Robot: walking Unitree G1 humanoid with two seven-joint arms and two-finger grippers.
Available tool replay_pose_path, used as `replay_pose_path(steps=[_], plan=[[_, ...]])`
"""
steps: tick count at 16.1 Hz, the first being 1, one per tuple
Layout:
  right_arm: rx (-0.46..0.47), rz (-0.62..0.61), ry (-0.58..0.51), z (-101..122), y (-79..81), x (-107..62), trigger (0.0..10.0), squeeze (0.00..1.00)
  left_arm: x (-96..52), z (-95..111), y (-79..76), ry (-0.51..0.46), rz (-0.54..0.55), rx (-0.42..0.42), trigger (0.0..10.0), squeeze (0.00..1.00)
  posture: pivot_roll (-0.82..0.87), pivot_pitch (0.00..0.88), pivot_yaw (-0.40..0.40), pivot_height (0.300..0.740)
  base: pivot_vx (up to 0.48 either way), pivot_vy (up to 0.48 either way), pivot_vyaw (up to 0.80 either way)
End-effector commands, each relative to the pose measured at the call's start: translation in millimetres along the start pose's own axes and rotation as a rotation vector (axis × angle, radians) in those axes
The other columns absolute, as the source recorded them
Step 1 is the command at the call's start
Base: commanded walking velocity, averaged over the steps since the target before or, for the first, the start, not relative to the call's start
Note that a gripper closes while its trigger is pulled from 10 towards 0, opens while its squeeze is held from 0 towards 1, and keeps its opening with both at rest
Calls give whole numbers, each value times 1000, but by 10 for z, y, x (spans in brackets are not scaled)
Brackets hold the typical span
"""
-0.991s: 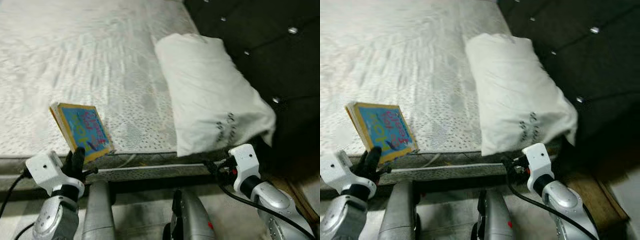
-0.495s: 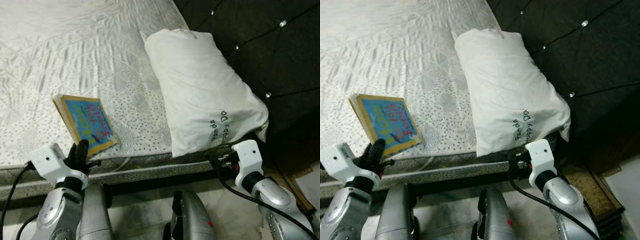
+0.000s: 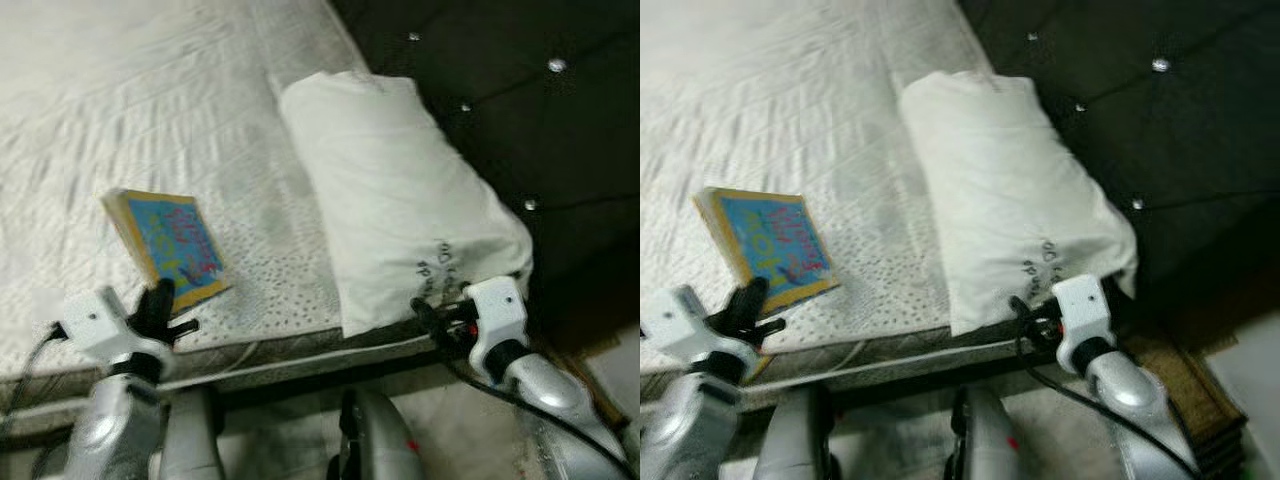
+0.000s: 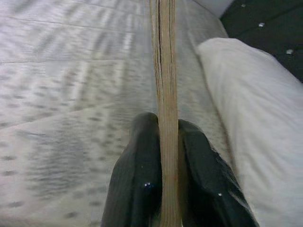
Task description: Clean up the room
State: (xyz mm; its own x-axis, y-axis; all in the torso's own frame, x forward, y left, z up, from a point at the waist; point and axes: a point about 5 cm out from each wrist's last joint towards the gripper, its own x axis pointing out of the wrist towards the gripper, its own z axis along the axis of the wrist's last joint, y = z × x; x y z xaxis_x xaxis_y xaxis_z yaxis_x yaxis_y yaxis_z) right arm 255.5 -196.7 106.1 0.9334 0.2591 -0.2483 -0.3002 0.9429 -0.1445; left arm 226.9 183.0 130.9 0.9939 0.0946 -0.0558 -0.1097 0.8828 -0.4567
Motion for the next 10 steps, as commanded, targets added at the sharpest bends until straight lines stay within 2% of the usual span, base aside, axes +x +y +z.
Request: replay_pose_path(steps=[1,3,10], plan=[[0,-19,-4,3,-25,-6,10000,0,2,28,-21,-18,-17,-8,10000,0,-52,172,-140,580,289,0,0],[-4,-29,-5,5,-36,-22,10000,0,44,-10,-31,1,-16,-10,10000,0,-60,170,-142,580,0,0,0],[-55,-139,-8,46,-257,-163,10000,0,459,-232,-73,197,-79,-60,10000,0,-113,172,-145,580,0,0,0]])
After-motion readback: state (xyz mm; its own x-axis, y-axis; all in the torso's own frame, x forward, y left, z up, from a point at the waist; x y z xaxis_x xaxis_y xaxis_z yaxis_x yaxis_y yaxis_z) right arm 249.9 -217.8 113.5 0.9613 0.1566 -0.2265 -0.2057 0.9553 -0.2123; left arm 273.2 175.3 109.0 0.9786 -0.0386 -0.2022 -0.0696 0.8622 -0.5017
